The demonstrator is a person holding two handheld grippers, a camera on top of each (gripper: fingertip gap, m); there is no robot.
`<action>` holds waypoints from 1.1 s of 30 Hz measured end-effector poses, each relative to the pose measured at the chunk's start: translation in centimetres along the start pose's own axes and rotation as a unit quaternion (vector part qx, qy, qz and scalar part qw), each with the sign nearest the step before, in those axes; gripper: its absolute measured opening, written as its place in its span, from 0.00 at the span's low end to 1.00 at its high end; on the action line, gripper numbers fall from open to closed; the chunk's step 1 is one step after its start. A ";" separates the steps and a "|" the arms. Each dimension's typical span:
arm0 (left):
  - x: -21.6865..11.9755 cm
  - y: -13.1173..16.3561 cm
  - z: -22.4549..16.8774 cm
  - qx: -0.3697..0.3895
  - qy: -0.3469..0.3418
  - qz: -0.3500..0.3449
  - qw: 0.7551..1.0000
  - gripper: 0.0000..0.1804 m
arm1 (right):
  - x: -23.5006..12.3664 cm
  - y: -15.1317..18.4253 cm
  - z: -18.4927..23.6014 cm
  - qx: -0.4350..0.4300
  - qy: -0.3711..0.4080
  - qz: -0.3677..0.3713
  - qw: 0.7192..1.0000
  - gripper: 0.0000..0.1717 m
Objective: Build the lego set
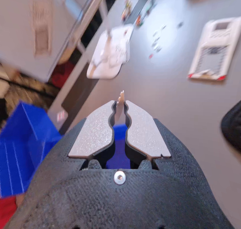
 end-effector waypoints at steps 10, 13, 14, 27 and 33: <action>5.2 -6.8 -21.1 0.256 -0.112 -0.188 0.942 0.06 | 4.6 -3.8 3.2 0.122 0.028 -0.043 0.991 0.16; 6.0 -7.3 -22.3 0.275 -0.117 -0.177 0.938 0.06 | 5.3 -3.5 3.6 0.122 0.038 -0.042 0.991 0.07; 6.2 -7.2 -22.5 0.287 -0.111 -0.173 0.936 0.06 | 5.3 -3.4 3.6 0.123 0.040 -0.044 0.991 0.06; 7.7 -2.8 -14.8 -0.053 0.142 -0.167 0.974 0.17 | 3.5 1.9 1.7 0.003 -0.092 0.182 0.979 0.04; 10.8 0.6 -13.1 -0.129 0.182 -0.085 0.971 0.25 | 4.0 3.8 1.7 -0.068 -0.079 0.276 0.955 0.04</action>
Point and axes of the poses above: each gripper's, where its closed fingertips meet, x out along the fingers, y out of its underside, z = x × y across the jaws, the point moved 10 cm from there along -x, back along the fingers, and after that the axes turned 6 degrees about -x, right-handed, at the moved point
